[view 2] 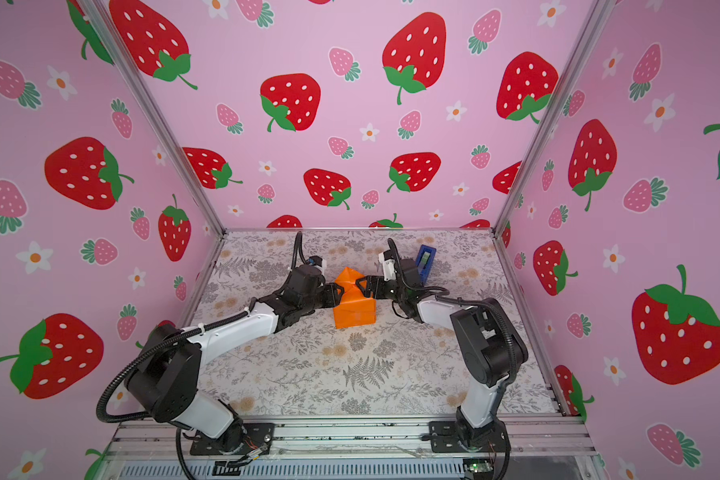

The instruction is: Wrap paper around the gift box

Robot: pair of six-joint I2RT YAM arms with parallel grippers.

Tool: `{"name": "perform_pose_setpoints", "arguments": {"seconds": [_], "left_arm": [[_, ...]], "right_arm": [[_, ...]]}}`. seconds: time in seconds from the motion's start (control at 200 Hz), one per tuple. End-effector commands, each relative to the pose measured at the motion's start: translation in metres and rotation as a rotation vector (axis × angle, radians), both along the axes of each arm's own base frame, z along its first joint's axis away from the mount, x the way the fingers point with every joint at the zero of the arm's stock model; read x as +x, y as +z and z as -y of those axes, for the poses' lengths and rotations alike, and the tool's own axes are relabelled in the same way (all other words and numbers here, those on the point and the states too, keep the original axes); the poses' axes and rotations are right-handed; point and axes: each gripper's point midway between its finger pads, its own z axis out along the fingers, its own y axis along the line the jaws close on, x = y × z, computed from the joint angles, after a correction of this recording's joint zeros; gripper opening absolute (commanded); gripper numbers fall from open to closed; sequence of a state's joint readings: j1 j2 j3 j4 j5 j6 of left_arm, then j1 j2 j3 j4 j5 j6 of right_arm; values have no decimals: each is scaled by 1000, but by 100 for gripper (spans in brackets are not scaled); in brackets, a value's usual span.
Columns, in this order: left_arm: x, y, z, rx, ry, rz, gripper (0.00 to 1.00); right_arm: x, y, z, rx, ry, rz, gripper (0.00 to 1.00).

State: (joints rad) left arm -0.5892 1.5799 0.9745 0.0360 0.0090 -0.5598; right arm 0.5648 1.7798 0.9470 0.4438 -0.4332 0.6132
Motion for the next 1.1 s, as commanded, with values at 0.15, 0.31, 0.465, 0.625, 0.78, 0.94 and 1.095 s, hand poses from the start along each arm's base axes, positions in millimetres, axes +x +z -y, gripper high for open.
{"name": "perform_pose_setpoints", "arguments": {"seconds": [0.15, 0.31, 0.465, 0.625, 0.78, 0.94, 1.095], "left_arm": [[-38, -69, -15, 159, -45, -226, 47], [-38, -65, -15, 161, -52, -215, 47], [-31, -38, -17, 172, -81, -129, 48], [-11, 2, -17, 173, -146, -35, 49], [9, 23, -11, 121, -233, -6, 49], [24, 36, 0, 78, -333, 16, 50], [33, 43, 14, 33, -420, 19, 50]], "right_arm": [[-28, -46, -4, -122, 78, -121, 86], [-28, -56, 0, -160, 63, -144, 85], [-28, -65, 4, -194, 55, -159, 82], [-30, -70, 2, -189, 66, -177, 81], [-31, -72, 1, -184, 73, -186, 81], [-32, -72, 0, -185, 79, -188, 81], [-31, -72, 0, -183, 79, -186, 80]]}}
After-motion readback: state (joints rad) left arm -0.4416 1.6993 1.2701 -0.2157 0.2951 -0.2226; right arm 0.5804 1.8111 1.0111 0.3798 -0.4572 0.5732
